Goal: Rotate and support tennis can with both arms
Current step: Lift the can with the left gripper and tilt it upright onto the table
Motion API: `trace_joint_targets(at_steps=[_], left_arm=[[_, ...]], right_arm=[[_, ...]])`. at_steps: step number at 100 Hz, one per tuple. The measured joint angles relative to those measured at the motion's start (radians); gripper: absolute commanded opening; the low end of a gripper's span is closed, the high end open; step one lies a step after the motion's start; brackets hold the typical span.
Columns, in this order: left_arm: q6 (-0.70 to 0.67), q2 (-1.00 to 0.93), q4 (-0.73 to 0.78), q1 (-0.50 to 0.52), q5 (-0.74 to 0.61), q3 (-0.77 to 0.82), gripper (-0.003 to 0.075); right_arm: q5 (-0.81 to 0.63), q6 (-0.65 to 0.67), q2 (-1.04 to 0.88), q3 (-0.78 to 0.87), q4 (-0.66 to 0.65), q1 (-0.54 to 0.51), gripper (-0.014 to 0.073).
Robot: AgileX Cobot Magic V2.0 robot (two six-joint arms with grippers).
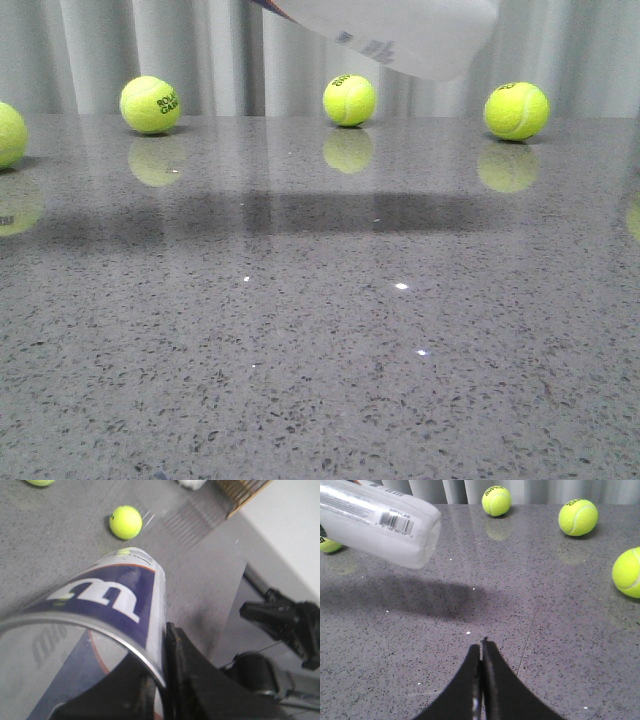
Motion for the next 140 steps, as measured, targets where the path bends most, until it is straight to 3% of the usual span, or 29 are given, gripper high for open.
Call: trace_joint_targets(at_steps=[34,70,88,119,128,140], left_arm=[[-0.317,-0.025,0.486,-0.075,0.030,-0.250,-0.0021],[-0.530,-0.022,0.911,-0.342,0.049,-0.303,-0.0021],[-0.547,0.014,0.983,-0.418,0.052,-0.303,-0.0021],[-0.547,0.064,0.989,-0.424,0.052,-0.311,-0.0011],[-0.547,0.067,0.989,-0.424,0.052,-0.317,0.0049],[-0.547,0.067,0.989,-0.424,0.052,-0.317,0.0197]], right_arm=[[0.000,0.000,0.000,0.000,0.000,0.000,-0.0057],[0.000,0.000,0.000,0.000,0.000,0.000,-0.0057],[0.000,0.000,0.000,0.000,0.000,0.000,-0.0057],[0.000,0.000,0.000,0.000,0.000,0.000,-0.0057],[0.000,0.000,0.000,0.000,0.000,0.000,-0.0057],[0.000,0.000,0.000,0.000,0.000,0.000,-0.0057]])
